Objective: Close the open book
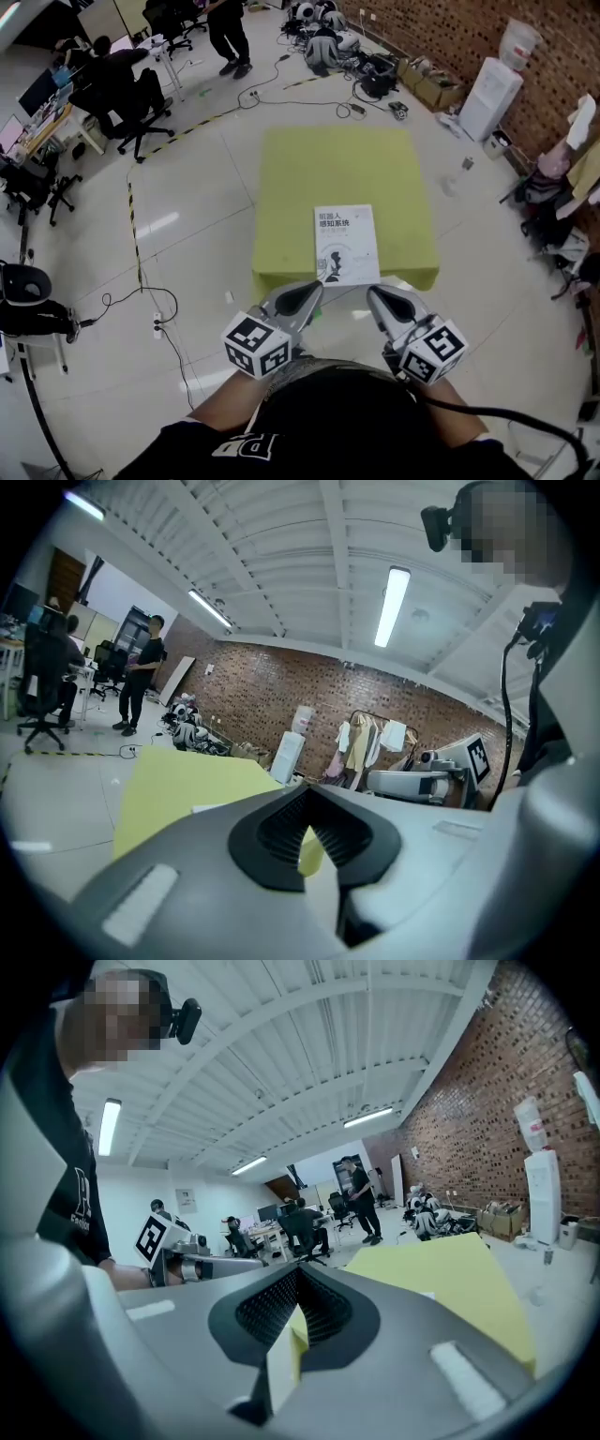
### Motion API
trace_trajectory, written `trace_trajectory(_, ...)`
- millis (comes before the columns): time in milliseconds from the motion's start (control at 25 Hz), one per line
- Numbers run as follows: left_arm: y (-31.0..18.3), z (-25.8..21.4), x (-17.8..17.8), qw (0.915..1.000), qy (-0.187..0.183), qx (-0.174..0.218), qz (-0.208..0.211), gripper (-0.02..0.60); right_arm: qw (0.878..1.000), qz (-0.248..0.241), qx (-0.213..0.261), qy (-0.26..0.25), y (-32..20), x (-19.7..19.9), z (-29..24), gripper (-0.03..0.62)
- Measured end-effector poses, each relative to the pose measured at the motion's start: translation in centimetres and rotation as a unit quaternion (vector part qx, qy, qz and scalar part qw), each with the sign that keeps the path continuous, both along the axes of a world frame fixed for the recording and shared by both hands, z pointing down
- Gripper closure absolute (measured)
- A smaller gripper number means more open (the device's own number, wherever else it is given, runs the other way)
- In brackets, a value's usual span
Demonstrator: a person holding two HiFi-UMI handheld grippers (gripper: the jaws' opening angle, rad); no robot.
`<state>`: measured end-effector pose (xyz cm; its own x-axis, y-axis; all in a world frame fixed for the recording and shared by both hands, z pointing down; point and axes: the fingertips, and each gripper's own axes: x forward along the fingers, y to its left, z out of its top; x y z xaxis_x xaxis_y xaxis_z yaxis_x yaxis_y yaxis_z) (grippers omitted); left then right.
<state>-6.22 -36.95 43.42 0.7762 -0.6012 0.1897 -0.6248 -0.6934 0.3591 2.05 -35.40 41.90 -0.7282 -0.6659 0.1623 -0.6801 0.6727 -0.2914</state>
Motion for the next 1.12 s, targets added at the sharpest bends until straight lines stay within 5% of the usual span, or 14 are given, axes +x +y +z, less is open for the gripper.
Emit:
trace_trajectory(280, 5.4, -1.2, 5.1, 0.9993, 0.017, -0.001, -0.035, 0.574, 1.000, -0.026, 0.002, -0.011, 5.6, 6.1, -0.6, 0.588)
trace_trajectory(600, 10.8, -1.0, 8.6, 0.9984, 0.014, -0.010, -0.054, 0.574, 0.997, -0.063, -0.009, -0.033, 8.9, 8.7, 0.2, 0.588)
trace_trajectory(1120, 9.9, -2.6, 5.8, 0.9986, -0.031, 0.010, -0.042, 0.574, 0.998, -0.039, -0.001, -0.053, 9.2, 6.4, -1.5, 0.588)
